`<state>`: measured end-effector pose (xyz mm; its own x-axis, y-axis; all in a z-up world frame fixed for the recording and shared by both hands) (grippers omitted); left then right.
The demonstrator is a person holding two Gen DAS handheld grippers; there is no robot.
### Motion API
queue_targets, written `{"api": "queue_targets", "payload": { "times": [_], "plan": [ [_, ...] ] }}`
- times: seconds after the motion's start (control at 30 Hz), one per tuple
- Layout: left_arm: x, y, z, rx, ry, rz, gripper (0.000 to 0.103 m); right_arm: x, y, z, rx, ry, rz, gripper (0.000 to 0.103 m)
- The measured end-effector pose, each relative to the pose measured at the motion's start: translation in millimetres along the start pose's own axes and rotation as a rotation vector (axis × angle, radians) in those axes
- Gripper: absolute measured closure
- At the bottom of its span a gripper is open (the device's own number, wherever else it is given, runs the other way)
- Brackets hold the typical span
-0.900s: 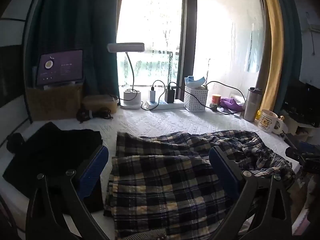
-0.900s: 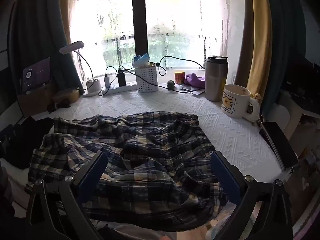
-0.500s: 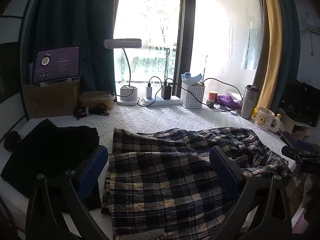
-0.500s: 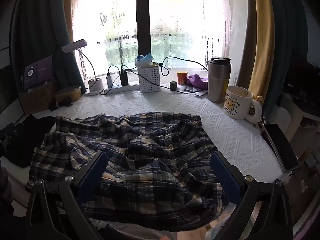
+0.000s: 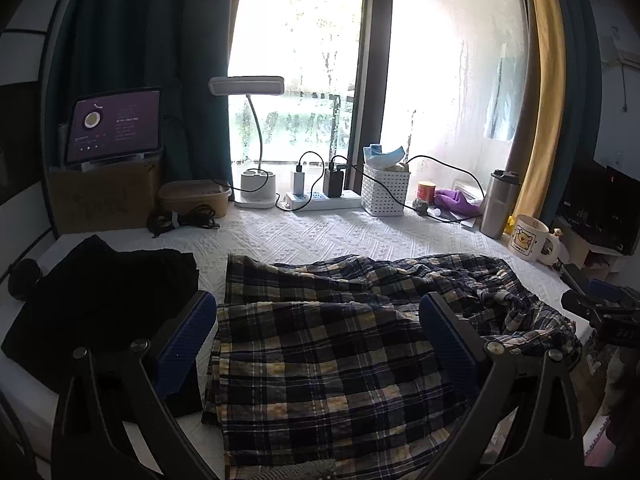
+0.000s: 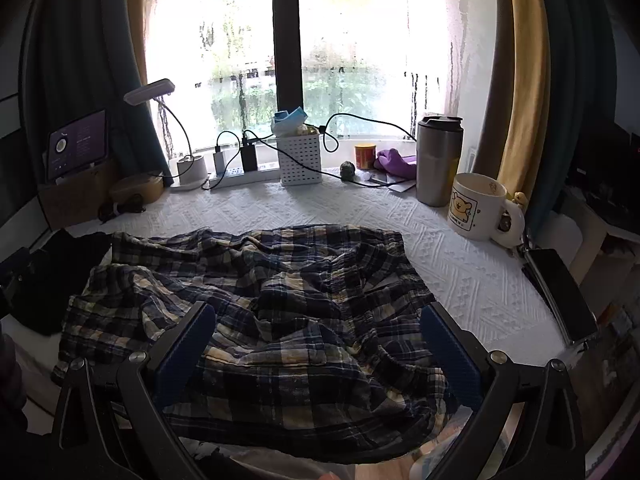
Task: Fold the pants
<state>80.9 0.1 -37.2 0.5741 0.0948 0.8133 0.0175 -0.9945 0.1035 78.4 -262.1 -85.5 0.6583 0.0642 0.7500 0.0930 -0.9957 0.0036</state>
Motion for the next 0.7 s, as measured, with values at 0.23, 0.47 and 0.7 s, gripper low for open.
{"api": "queue_targets", "payload": {
  "times": [0.23, 0.47, 0.7],
  "plan": [
    [1.3, 0.3, -0.1, -0.004, -0.006, 0.000, 0.003, 0.4, 0.0, 0.4, 0.000, -0.001, 0.000, 0.000],
    [1.7, 0.6, -0.3, -0.002, -0.003, 0.000, 0.003, 0.6, 0.0, 0.5, 0.001, -0.002, 0.000, 0.000],
    [1.9, 0.6, 0.0, -0.004, -0.006, -0.001, 0.003, 0.7, -0.2, 0.8, 0.001, -0.004, 0.000, 0.000]
  ]
}}
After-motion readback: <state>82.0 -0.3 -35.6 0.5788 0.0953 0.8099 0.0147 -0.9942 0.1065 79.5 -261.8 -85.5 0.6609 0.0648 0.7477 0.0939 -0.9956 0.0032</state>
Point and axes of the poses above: each gripper's, at about its wrist camera, not at the fingertips, and z roughly the way its jaws point, y to its right, x to its top, the point moved 9 cm from there along z, roughly the way its jaws point, and after that the axes turned 10 degrees about -y, right-handed, at the moved point
